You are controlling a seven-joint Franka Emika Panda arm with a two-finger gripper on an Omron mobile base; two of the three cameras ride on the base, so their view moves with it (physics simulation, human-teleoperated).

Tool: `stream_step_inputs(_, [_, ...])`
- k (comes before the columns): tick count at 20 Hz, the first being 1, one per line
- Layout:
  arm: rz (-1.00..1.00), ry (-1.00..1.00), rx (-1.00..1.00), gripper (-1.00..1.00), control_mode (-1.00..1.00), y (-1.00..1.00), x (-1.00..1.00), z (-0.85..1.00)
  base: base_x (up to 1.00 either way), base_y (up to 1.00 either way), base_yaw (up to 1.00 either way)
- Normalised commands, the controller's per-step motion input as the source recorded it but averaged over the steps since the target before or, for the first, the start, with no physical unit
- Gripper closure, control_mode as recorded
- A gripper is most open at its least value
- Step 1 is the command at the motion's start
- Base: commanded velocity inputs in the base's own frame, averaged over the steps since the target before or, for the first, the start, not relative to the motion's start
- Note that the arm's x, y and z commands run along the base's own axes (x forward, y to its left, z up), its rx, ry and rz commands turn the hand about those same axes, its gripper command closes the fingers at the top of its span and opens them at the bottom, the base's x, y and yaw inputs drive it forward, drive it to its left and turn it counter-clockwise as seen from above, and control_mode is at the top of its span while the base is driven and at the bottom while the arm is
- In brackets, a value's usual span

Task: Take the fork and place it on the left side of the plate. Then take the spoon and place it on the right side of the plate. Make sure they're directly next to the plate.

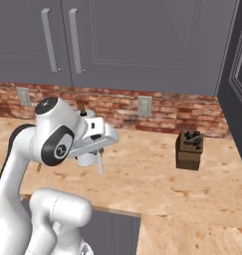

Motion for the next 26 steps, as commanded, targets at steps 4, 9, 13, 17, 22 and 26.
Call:
stream_step_inputs(4, [0.0, 0.0, 0.0, 1.0, 1.0, 0.03, -0.1, 0.0, -0.18, 0.07, 0.01])
stream_step_inputs(9, [0.0, 0.0, 0.0, 1.0, 1.0, 0.0, 0.0, 0.0, -0.45, 0.31, 0.05])
stream_step_inputs(13, [0.0, 0.0, 0.0, 1.0, 1.0, 0.0, 0.0, 0.0, -0.41, 0.58, 0.07])
stream_step_inputs(17, [0.0, 0.0, 0.0, 1.0, 1.0, 0.0, 0.0, 0.0, -0.32, 0.88, 0.13])
stream_step_inputs(22, [0.0, 0.0, 0.0, 1.0, 1.0, 0.0, 0.0, 0.0, -0.38, 1.0, 0.21])
stream_step_inputs(26, [0.0, 0.0, 0.0, 1.0, 1.0, 0.0, 0.0, 0.0, -0.56, 1.0, 0.3])
